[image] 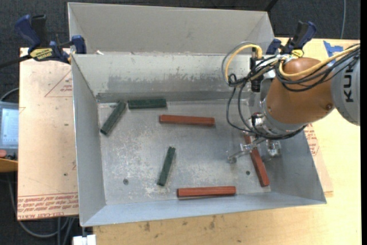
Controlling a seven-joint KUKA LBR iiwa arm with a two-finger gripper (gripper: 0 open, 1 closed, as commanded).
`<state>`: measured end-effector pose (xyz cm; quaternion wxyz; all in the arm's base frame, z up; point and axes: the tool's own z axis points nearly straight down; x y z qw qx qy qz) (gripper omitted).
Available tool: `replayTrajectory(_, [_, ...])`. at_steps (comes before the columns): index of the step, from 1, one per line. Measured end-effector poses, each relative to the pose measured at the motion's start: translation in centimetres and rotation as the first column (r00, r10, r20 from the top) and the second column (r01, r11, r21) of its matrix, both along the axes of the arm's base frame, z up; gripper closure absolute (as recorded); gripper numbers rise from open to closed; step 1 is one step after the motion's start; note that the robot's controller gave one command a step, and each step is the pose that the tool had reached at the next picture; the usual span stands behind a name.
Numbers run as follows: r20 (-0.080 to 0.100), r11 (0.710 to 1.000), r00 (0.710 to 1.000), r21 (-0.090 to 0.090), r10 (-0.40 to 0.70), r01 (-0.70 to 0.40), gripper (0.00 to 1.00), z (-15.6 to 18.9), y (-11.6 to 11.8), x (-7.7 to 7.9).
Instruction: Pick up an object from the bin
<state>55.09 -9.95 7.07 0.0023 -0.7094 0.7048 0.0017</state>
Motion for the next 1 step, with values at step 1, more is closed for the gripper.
replayTrajectory(1, [0.0, 1.0, 1.0, -0.002, -0.003, 0.003, 1.0, -0.03, -0.18, -0.02])
